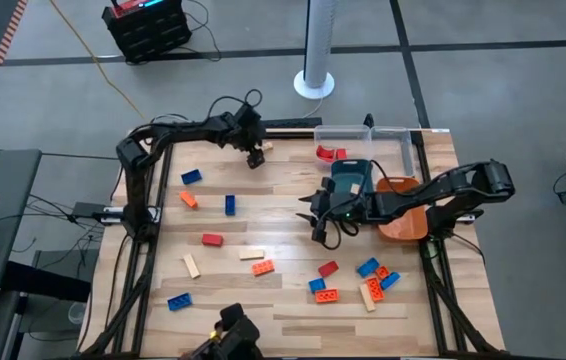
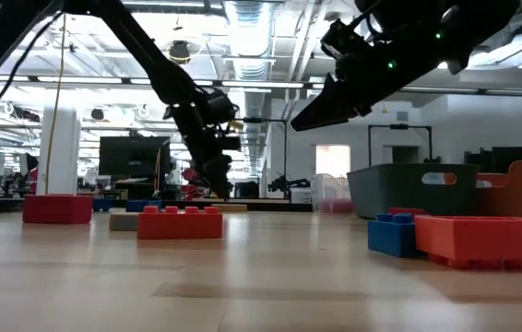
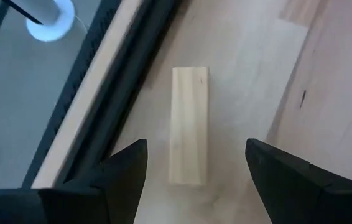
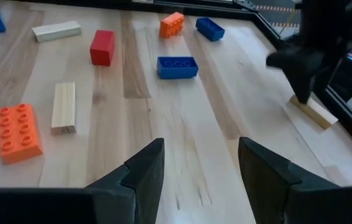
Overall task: Sort blocks
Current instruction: Put the brown block into the blue bin
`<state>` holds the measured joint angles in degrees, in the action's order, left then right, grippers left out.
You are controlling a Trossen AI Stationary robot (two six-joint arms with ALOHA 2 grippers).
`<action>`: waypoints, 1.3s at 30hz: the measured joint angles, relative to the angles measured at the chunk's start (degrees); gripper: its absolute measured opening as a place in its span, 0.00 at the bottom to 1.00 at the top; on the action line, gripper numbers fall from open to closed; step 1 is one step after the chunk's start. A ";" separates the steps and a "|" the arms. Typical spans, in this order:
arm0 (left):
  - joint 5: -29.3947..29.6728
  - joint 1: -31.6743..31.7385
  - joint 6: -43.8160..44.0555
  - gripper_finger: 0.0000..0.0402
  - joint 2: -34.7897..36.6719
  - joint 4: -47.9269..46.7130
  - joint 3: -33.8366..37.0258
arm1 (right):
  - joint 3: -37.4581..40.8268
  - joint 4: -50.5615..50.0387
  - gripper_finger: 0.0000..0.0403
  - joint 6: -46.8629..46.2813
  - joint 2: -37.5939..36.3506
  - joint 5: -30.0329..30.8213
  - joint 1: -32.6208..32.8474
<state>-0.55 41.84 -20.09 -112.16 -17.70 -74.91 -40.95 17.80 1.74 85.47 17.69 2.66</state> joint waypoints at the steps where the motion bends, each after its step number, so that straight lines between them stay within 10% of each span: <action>1: 0.52 -0.08 -0.10 0.66 -0.59 0.66 0.00 | 0.00 -0.01 0.51 0.00 0.00 0.00 0.00; 12: 0.78 0.21 0.23 0.63 -2.32 0.05 0.37 | 0.00 -0.46 0.51 0.09 0.02 0.02 -0.07; 25: -0.62 -0.20 -1.44 0.26 -3.83 -0.80 0.17 | 0.00 -0.59 0.50 0.22 0.02 0.04 -0.04; 39: -4.29 -5.95 -0.23 0.25 5.34 -11.09 0.46 | 0.02 -2.97 0.50 10.60 0.04 6.91 -0.55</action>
<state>-4.83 35.88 -20.32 -106.82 -28.79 -74.46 -40.93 14.83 12.33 85.52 24.60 2.11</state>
